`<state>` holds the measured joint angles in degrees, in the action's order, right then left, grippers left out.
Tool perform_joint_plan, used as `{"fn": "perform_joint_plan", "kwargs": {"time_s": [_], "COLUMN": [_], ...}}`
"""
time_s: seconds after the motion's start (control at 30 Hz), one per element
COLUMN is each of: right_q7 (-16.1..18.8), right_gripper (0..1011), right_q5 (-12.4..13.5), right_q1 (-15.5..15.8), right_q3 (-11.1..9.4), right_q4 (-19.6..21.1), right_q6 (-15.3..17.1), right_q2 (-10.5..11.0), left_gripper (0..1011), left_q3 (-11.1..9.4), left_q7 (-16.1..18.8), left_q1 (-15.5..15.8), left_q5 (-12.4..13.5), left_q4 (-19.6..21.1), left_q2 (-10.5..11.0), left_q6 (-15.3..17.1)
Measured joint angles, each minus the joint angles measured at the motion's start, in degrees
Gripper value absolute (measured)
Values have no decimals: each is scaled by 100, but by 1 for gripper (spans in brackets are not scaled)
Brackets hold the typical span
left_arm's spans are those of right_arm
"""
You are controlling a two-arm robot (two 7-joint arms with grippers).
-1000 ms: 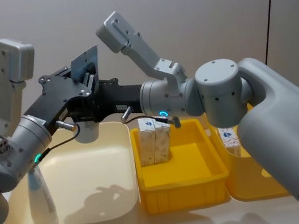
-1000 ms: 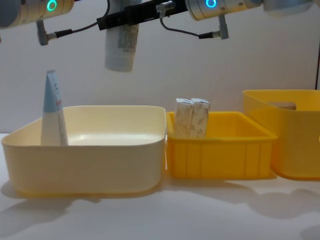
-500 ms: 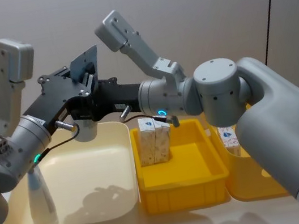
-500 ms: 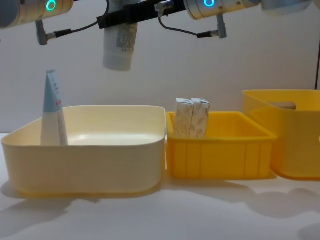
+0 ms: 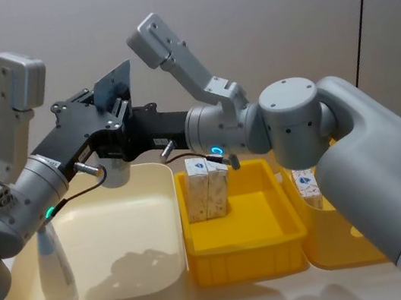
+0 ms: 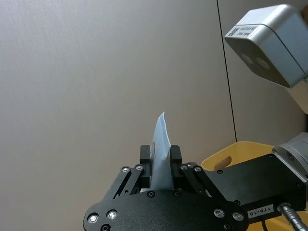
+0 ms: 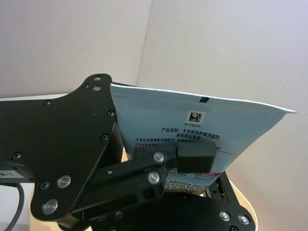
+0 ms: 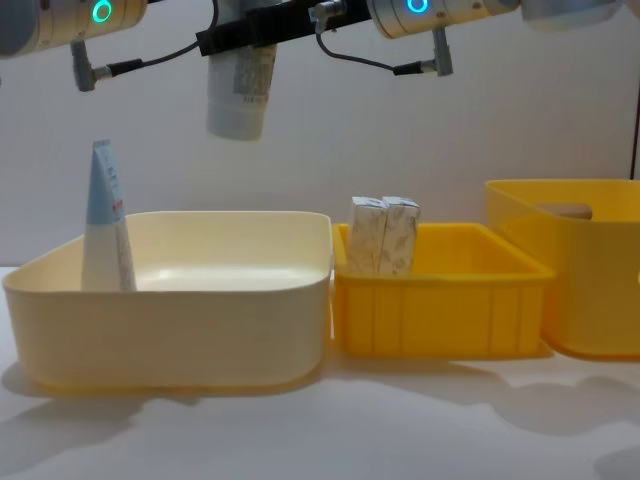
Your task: Bimanual collaborative sorting of washing and personal care products
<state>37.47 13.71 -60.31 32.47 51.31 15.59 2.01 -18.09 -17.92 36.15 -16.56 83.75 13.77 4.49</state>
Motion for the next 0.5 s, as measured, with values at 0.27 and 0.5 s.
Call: {"fn": "perform_joint_plan", "kwargs": {"time_s": [0.27, 0.5], "right_q7": [-1, -36], "right_gripper": [550, 510], "right_q5": [1, 1], "right_q1": [-4, -6], "right_q3": [0, 4], "right_q4": [-4, -3], "right_q6": [-3, -8], "right_q2": [-4, 2], "left_gripper": [472, 685], "left_q3": [0, 0], "left_q7": [-1, -1], "left_q1": [0, 1], "left_q5": [0, -1], "left_q4": [0, -1], "left_q2": [0, 0], "left_q6": [0, 0]}}
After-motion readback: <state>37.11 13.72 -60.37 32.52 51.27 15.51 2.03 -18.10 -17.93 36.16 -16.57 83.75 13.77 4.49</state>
